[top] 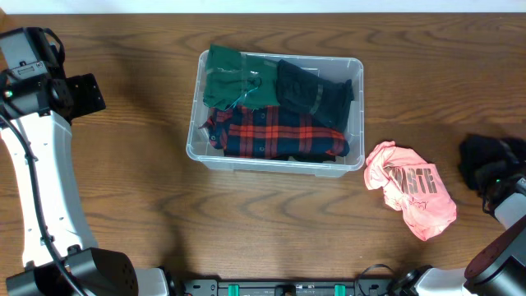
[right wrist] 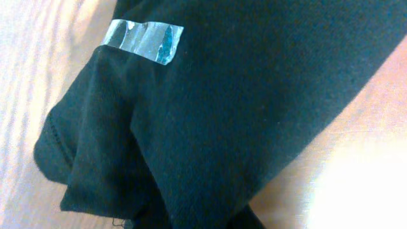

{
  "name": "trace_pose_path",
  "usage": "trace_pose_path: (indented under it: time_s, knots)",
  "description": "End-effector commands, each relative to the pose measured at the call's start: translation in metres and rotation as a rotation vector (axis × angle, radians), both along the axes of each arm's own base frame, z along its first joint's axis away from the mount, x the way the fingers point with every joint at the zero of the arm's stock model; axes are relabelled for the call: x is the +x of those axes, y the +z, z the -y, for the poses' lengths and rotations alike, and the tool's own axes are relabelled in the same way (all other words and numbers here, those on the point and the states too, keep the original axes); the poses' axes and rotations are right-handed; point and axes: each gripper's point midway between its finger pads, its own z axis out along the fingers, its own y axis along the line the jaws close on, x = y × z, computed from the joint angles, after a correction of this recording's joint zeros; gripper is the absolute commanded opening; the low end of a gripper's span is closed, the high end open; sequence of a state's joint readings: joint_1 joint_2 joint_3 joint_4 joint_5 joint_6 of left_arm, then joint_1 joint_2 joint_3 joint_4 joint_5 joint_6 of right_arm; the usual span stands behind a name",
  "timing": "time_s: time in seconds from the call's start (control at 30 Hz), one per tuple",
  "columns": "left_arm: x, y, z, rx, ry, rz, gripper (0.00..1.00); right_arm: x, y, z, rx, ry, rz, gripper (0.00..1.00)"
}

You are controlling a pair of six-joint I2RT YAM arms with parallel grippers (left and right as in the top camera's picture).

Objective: Pack container
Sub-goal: 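Grasp the black garment at the right edge with the right gripper, then lift the black garment and swing it over the bin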

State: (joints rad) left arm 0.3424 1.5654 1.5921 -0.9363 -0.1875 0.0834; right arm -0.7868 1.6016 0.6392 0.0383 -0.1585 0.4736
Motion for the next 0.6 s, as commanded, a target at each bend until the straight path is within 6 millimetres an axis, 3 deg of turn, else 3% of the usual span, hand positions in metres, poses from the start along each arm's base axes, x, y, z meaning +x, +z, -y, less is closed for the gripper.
trace_pose_path:
  time_s: [0.0, 0.13, 0.27, 0.43, 0.57]
  knots:
    - [-0.002, -0.003, -0.001, 0.007, -0.002, -0.016, 0.98, 0.025, 0.012, -0.024, 0.080, 0.152, 0.107, 0.01]
    - [-0.002, -0.003, -0.002, 0.007, -0.002, -0.016, 0.98, 0.063, 0.069, -0.049, 0.087, 0.333, 0.297, 0.01]
    - [-0.002, -0.003, -0.001, 0.007, -0.002, -0.016, 0.98, 0.094, 0.155, -0.097, 0.068, 0.582, 0.514, 0.01]
    - [-0.002, -0.003, -0.001, 0.007, -0.002, -0.016, 0.98, 0.105, 0.232, -0.168, 0.036, 0.777, 0.644, 0.01]
    - [-0.002, -0.003, -0.001, 0.007, -0.002, -0.016, 0.98, 0.101, 0.267, -0.234, 0.010, 0.937, 0.720, 0.01]
